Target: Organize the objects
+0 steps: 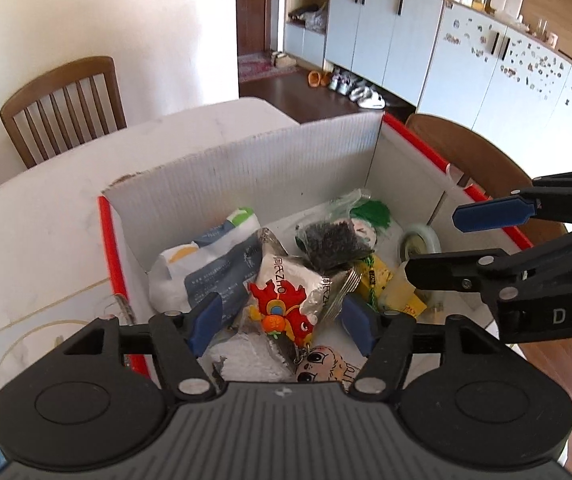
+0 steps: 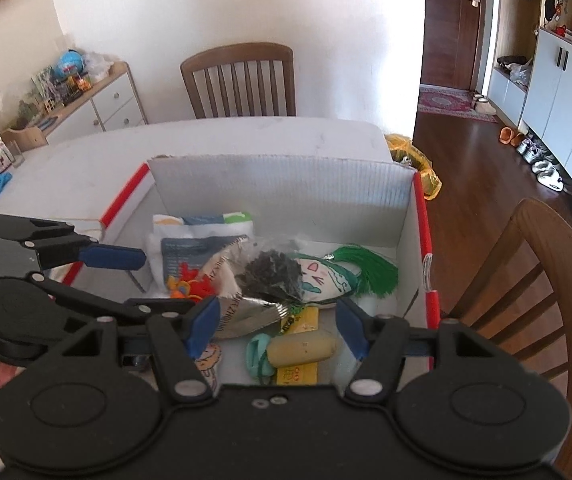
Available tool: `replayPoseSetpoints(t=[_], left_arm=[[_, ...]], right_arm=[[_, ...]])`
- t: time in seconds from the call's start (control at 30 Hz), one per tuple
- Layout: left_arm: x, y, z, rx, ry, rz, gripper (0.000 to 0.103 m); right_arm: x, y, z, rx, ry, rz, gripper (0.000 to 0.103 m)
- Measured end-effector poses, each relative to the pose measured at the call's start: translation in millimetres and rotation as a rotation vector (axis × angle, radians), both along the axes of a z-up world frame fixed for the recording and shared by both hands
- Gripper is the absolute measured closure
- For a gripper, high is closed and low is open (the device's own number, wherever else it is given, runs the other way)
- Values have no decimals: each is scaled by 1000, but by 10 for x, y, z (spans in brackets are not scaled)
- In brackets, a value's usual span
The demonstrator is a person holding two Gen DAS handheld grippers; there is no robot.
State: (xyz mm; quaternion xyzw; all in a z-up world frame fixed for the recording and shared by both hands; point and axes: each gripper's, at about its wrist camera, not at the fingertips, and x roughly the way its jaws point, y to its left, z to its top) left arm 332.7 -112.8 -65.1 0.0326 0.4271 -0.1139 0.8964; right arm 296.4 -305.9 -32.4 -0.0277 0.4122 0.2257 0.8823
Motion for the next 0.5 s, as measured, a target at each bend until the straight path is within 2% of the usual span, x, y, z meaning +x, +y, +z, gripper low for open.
replayPoseSetpoints(t=[0.07,0.17,0.37,0.5], left_arm=[[-56,21,53,-1,-15,9,36],[-145,66,140,-4,-43,15,32],[-317,165,316,-16,-95,6,31],[-437,217,434,-24,-139,-7,24]], right_arm=[[-48,10,45,10,-15,-3,30],[-114,20,122,22,-34,-3,30],[-241,49,265,55,-69,-14,28],[-350,74,352,74,-94,-16,27]])
